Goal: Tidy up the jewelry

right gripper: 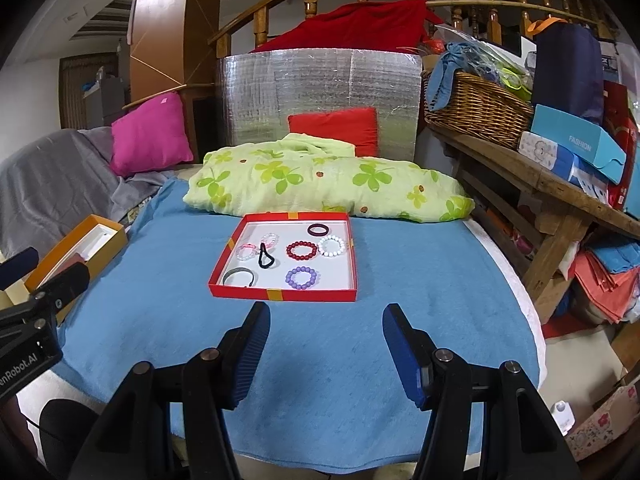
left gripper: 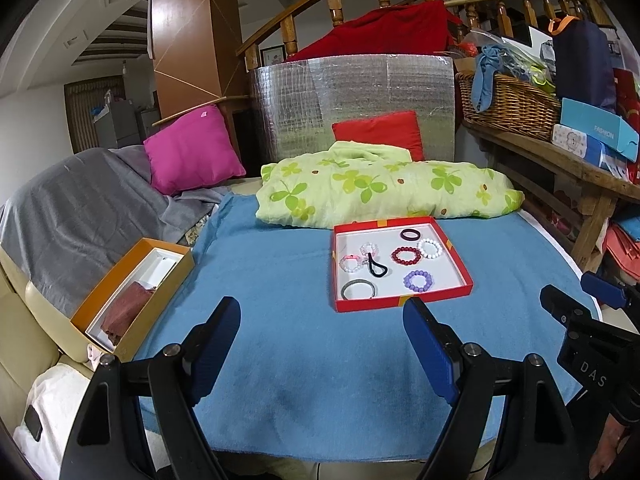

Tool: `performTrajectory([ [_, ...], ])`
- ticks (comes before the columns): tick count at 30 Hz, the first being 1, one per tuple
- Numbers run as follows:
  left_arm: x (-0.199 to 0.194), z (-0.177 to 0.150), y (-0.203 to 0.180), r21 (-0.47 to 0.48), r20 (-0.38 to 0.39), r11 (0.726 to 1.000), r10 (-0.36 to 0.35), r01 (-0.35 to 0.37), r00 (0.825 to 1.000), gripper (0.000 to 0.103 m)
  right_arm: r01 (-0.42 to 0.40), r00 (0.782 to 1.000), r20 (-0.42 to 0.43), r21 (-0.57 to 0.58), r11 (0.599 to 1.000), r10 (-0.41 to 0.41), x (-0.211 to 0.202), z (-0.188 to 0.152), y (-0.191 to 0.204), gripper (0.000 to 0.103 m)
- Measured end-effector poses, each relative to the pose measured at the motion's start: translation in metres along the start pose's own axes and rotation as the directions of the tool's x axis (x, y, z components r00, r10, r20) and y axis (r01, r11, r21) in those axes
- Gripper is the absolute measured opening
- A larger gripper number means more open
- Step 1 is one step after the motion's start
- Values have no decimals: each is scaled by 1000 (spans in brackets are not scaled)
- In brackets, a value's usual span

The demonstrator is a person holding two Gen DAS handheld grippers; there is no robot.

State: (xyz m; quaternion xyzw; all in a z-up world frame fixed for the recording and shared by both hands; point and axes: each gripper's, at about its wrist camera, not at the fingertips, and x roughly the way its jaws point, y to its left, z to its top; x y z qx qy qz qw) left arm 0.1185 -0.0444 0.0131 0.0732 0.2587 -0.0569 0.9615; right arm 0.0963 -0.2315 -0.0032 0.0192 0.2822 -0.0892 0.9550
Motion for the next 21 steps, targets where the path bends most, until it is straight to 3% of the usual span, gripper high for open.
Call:
performTrajectory([
  [21, 30, 11, 6, -10, -19, 1000, 1, -1, 1000, 84, -5, 999, -33, -17, 1000, 4, 35, 11, 8, 63],
])
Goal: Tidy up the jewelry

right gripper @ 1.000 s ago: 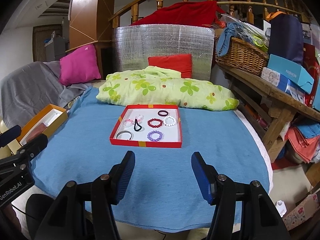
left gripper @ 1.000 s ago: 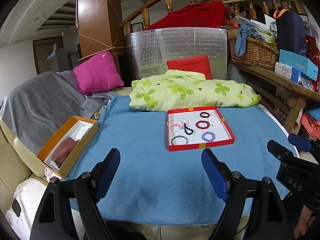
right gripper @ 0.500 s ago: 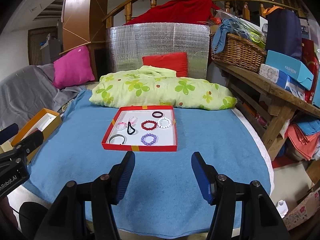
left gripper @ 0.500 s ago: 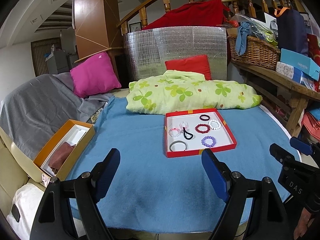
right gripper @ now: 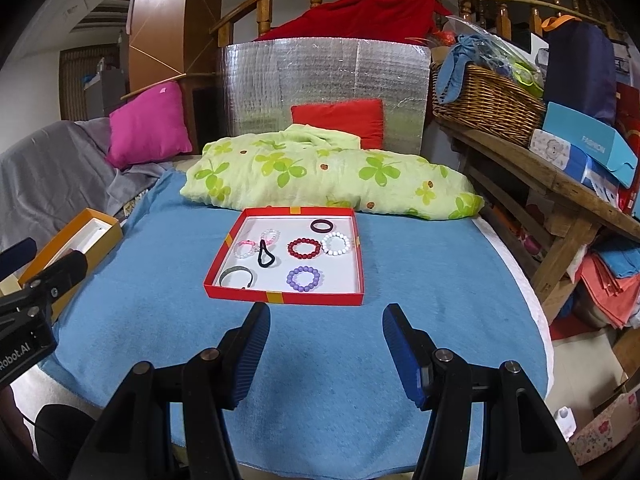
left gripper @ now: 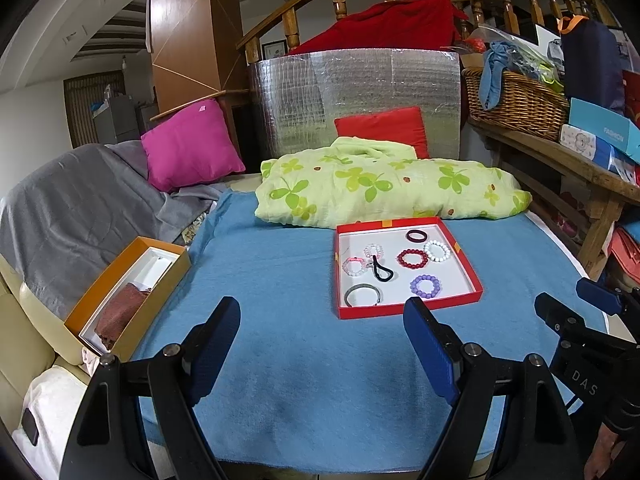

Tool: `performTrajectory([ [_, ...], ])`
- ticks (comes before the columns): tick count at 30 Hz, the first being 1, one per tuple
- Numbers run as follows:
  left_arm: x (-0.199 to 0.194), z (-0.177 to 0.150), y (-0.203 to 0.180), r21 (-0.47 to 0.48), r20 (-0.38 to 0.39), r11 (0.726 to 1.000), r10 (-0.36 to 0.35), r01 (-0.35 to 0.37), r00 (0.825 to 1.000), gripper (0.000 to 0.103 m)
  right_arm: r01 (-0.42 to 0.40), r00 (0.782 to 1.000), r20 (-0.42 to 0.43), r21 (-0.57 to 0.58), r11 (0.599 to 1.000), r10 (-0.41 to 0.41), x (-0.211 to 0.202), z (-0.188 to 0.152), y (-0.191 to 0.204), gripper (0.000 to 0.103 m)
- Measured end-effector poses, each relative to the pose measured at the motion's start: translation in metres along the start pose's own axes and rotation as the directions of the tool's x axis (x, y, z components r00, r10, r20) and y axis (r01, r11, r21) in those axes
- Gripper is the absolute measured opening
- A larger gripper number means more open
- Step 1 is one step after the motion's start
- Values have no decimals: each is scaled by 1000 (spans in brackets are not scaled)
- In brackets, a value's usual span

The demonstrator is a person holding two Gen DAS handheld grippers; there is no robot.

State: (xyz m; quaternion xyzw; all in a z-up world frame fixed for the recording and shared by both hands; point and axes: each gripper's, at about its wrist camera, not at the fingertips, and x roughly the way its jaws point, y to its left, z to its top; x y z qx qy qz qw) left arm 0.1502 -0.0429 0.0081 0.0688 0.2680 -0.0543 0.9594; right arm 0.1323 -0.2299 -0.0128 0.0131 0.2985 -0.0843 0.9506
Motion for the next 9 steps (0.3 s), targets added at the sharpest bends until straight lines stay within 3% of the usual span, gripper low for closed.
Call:
performTrajectory([
  [9, 39, -8, 0, 30, 1, 1000, -8, 8, 1000, 84, -7, 1000, -22, -1, 1000, 7, 30, 3, 3, 63],
])
